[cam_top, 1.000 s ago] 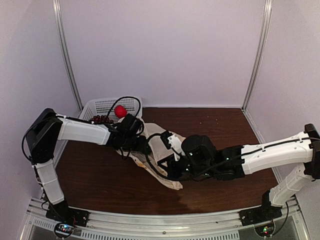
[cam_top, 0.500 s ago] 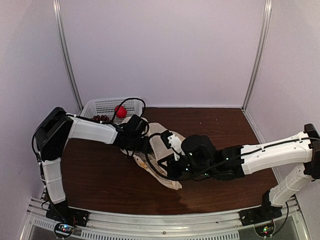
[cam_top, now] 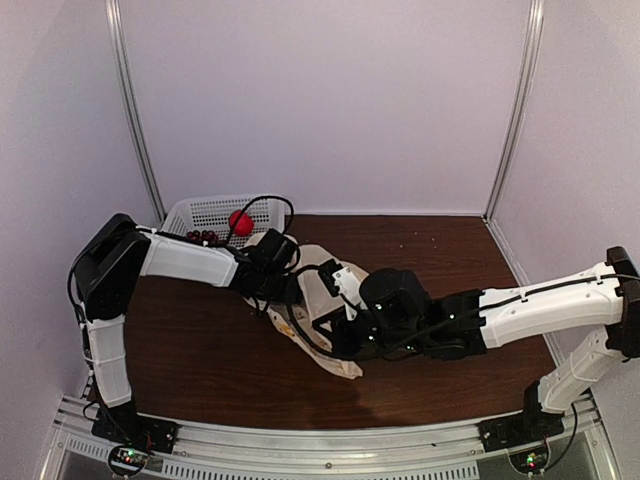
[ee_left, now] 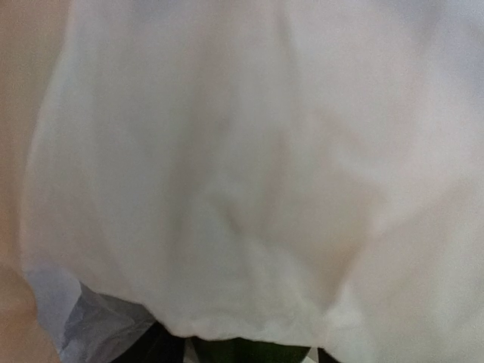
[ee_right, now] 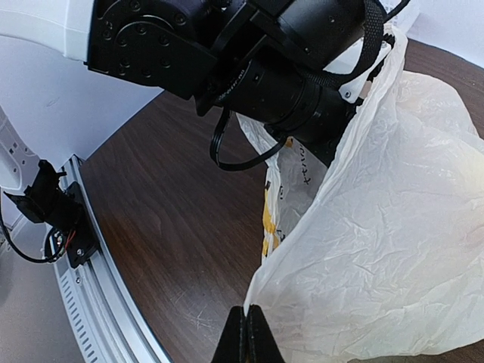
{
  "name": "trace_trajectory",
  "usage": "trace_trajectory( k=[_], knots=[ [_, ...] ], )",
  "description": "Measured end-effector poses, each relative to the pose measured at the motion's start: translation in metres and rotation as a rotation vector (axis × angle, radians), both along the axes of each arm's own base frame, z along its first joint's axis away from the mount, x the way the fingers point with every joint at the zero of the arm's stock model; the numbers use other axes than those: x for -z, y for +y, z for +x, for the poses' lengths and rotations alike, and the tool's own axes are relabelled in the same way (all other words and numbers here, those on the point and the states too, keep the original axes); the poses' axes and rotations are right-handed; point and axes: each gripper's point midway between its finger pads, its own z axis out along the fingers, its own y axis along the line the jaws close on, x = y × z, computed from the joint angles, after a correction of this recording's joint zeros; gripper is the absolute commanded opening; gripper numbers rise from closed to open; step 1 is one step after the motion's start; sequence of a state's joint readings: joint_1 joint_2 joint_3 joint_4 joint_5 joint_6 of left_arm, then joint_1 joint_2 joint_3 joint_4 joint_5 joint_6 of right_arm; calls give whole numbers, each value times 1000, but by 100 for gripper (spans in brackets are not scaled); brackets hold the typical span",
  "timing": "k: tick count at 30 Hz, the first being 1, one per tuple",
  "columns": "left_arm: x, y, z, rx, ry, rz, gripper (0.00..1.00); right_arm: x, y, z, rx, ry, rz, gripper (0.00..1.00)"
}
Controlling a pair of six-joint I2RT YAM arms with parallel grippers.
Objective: Untie the knot of the plastic bag and take out the fruit
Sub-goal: Reach into the gripper of the takeout bag.
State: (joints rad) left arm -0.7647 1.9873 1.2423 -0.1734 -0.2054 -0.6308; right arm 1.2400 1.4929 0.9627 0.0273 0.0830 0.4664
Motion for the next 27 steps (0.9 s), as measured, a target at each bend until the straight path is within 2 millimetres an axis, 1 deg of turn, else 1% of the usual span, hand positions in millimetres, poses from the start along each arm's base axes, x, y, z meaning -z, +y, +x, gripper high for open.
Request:
trace_trajectory(
  k=[10,15,19,24,27],
  knots=[
    [-1,0,1,5,1,7,53,0,0,1,4,-2,0,0],
    [-5,-2,0,26,-8,-2,52,-2,-4,6,42,-13,0,0],
    [-16,-4,-8,79,-17,-38,51,-13,-13,12,99,-29,32,0],
    [-36,-7,-23,153,-44,-79,51,-31,-22,19,156,-52,89,0],
    [-51,-7,-33,190,-61,-106,51,-34,-23,22,180,-57,103,0]
  ],
)
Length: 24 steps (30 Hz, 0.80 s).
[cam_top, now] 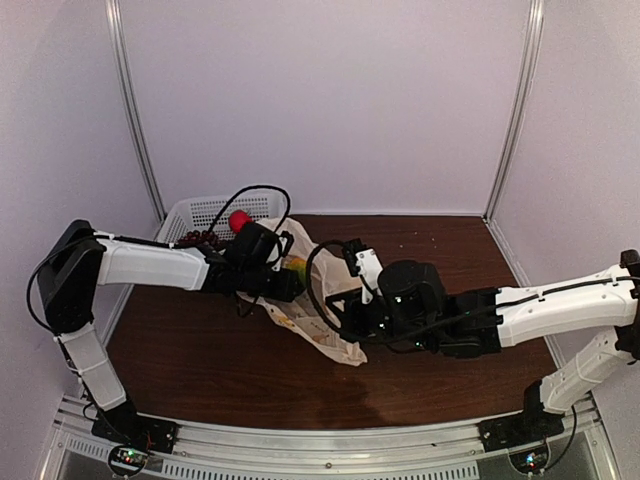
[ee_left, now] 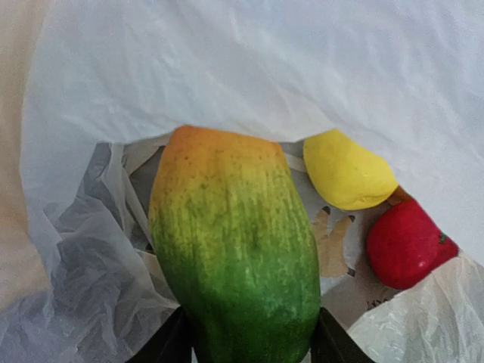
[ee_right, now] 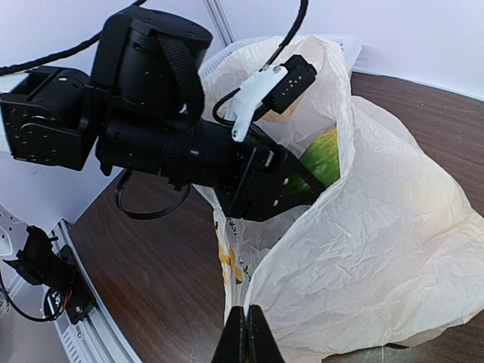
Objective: Untie the knot of the plastic bag and take out the fruit
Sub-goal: Reach into the gripper of the takeout bag.
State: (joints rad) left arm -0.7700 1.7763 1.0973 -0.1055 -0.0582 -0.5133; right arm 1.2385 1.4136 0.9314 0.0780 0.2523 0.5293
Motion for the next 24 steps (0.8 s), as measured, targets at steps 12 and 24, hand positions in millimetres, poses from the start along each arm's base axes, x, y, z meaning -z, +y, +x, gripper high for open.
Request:
trace_trajectory(
  k=[12,24],
  knots=[
    [-50,-4,-36,142,-37,-139,51,-1,-5,8,46,5,17,0],
    [-97,3,-68,227,-84,-248,51,1,-8,11,69,12,22,0]
  ],
)
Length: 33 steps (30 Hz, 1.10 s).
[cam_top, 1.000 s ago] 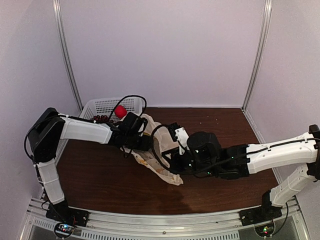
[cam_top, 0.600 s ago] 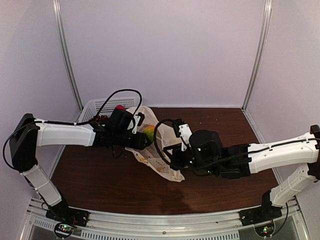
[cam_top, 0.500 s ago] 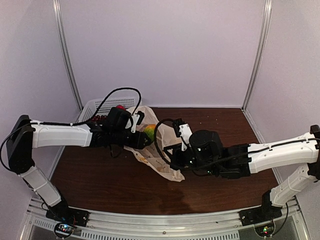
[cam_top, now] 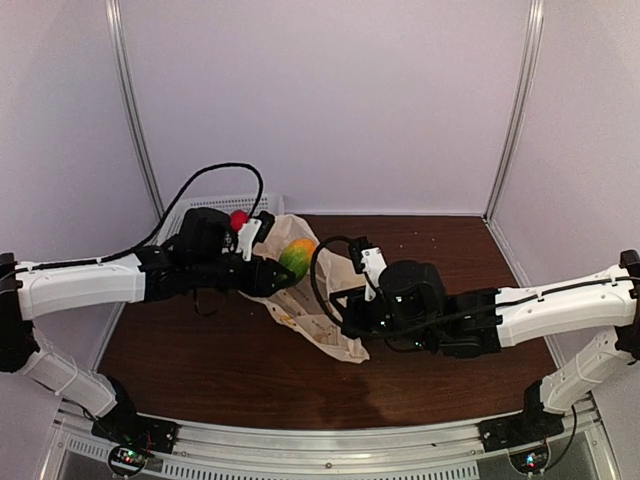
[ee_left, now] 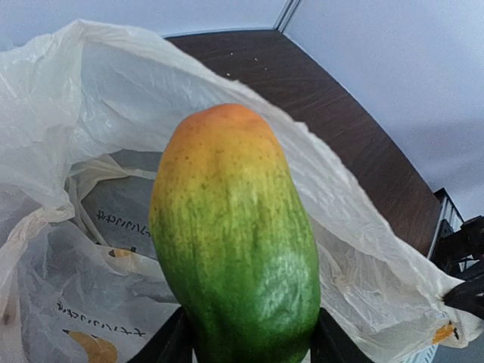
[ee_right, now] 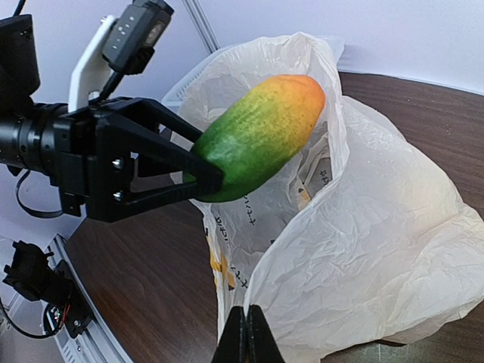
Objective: Untie the knot of the plastic bag and take out the fruit
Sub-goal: Reach into the gripper of the takeout bag, then pick up the fake fruit from the takeout bag.
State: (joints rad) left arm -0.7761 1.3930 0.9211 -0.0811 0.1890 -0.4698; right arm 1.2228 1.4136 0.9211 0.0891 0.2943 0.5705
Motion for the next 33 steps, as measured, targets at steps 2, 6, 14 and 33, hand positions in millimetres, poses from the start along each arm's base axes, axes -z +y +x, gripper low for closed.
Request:
trace_trajectory(
  k=[2,6,14,33],
  knots=[
    [-15,1,-5,14,-20,-31,51,1,-1,1,4,3,2,0],
    [-33,10,-18,31,-43,-67,52,3,-2,1,9,6,-1,0],
    [-97,33,-33,0,-125,-131,54,2,-6,2,17,8,3,0],
    [-111,110,42,-311,-108,-154,53,-10,-16,-17,-56,17,-21,0]
  ],
)
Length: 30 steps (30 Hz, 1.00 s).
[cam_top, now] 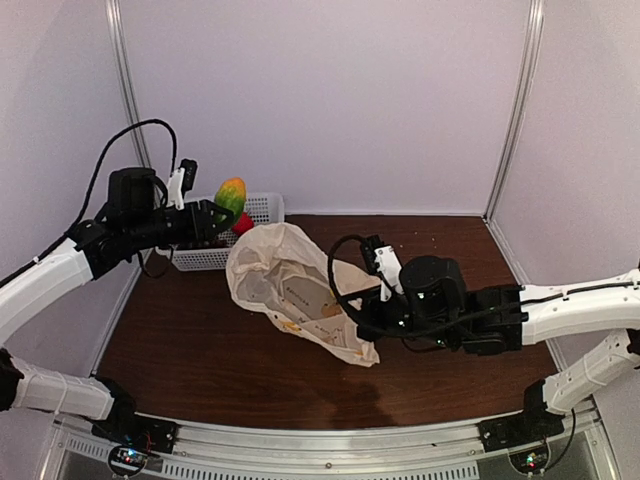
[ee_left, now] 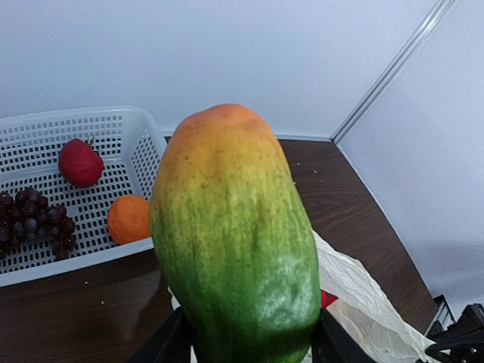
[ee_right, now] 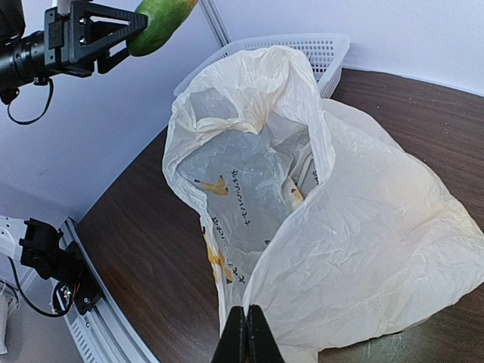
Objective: Untie the knot of the plastic bag and take out the fruit
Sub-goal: Pick up the fake fruit from the takeout bag.
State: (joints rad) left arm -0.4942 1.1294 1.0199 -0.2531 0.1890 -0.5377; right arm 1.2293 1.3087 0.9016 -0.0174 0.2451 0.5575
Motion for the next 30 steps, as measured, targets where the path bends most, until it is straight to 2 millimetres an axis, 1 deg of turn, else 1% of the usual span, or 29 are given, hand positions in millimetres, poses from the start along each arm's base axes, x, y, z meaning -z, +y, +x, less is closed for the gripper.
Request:
trace_trajectory(
  k=[3,6,10,12,15,18,21,26,30],
  knots=[
    [9,17,21,-64,19,-1,52,-8,-8,-1,13,-10,13,0],
    [29,24,35,-97,65,21,53,-12,-13,0,28,-16,19,0],
    [60,35,55,-145,129,64,53,-9,-15,1,41,-12,7,0],
    [76,45,68,-182,158,91,53,-8,-16,2,44,-10,4,0],
    [92,60,90,-237,188,122,52,-6,-17,2,47,-7,1,0],
    [105,69,111,-274,208,143,53,-5,-18,2,50,-6,-5,0],
    [118,73,134,-301,222,157,53,-5,-18,2,53,-7,-6,0],
    [135,71,163,-315,245,166,53,-3,-18,3,53,-6,-10,0],
    [150,67,178,-321,266,166,53,3,-16,3,53,0,-25,0]
  ],
)
